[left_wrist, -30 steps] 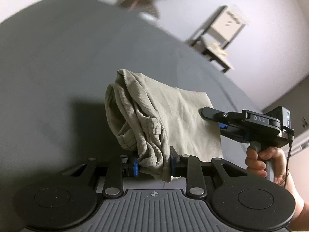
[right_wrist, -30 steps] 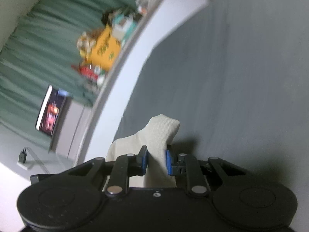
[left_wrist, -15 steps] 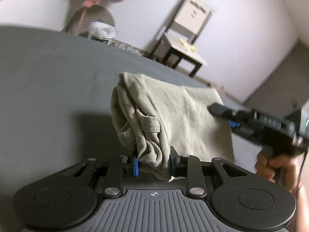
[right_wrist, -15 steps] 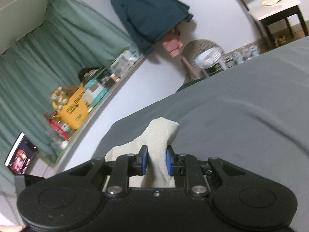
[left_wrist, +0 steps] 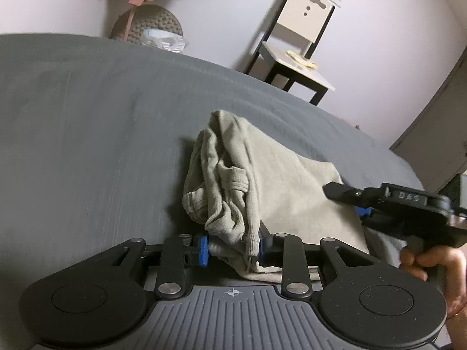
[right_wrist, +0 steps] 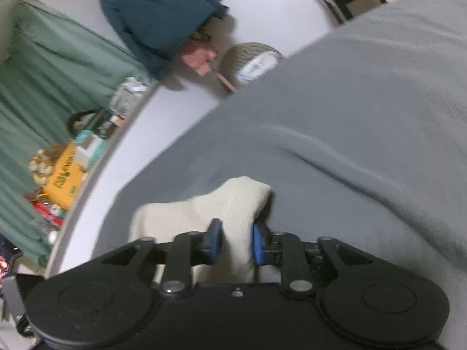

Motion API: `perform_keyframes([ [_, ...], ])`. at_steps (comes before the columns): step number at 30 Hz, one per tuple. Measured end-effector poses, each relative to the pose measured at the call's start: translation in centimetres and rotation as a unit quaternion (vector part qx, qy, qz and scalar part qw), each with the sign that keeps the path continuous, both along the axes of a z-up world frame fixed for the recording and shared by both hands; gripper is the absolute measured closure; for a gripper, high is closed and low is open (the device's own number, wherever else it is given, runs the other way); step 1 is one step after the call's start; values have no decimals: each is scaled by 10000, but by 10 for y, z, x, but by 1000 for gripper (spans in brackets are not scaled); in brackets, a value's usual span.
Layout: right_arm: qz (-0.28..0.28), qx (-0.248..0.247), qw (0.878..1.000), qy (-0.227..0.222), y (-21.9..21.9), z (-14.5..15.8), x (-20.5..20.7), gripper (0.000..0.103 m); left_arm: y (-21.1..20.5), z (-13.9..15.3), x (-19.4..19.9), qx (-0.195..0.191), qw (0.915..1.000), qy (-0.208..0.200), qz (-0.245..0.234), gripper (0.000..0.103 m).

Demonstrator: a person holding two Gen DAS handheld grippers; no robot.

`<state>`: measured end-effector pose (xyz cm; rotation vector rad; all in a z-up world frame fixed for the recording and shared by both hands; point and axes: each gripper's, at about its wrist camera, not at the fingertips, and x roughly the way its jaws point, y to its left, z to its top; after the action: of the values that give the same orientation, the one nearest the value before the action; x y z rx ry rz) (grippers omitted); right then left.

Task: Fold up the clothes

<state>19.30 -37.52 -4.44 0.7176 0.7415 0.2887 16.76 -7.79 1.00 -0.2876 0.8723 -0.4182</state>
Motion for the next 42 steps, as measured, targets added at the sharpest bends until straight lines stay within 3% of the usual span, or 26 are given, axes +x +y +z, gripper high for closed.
perform_keyframes([
  [2,-23,-133,9999,18,2,0,-1,73,6,-6,-1,-161,9999,14,4,65],
  [6,-82,-855,9962,-139,13,13,-9,59,14,-9,-2,-300,9995,59,34,56],
  [8,-168,-1356,9902,-290,19,24,-16,52,15,-5,-6,-144,9998,40,162,40],
  [9,-183,-1663,9850,-419,23,29,-22,49,16,-4,-11,-9,9997,-32,228,27],
  [10,-202,-1971,9787,-541,28,33,-29,47,17,-3,-17,149,9994,-144,285,24],
  [13,-320,-2631,9608,-812,43,40,-54,39,19,-3,-36,485,9979,-390,189,24],
  [16,-479,-2686,9572,-963,64,40,-81,22,20,-3,-64,816,9943,-692,-28,24],
  [18,-622,-2793,9525,-1044,80,39,-95,20,19,-4,-85,1036,9901,-933,-177,24],
  [24,-850,-3537,9248,-1115,124,31,-127,1,7,-10,-114,1683,9756,-1393,-233,23],
  [32,-879,-3753,9187,-861,140,21,-158,0,9,-15,-136,1708,9736,-1514,-27,23],
  [33,-887,-3765,9185,-820,140,19,-160,0,8,-16,-139,1719,9733,-1522,10,20],
  [34,-894,-3762,9189,-778,140,18,-161,0,7,-18,-140,1756,9729,-1503,24,8],
  [42,-863,-3769,9212,-425,144,1,-170,0,5,-22,-143,1844,9728,-1398,122,0],
])
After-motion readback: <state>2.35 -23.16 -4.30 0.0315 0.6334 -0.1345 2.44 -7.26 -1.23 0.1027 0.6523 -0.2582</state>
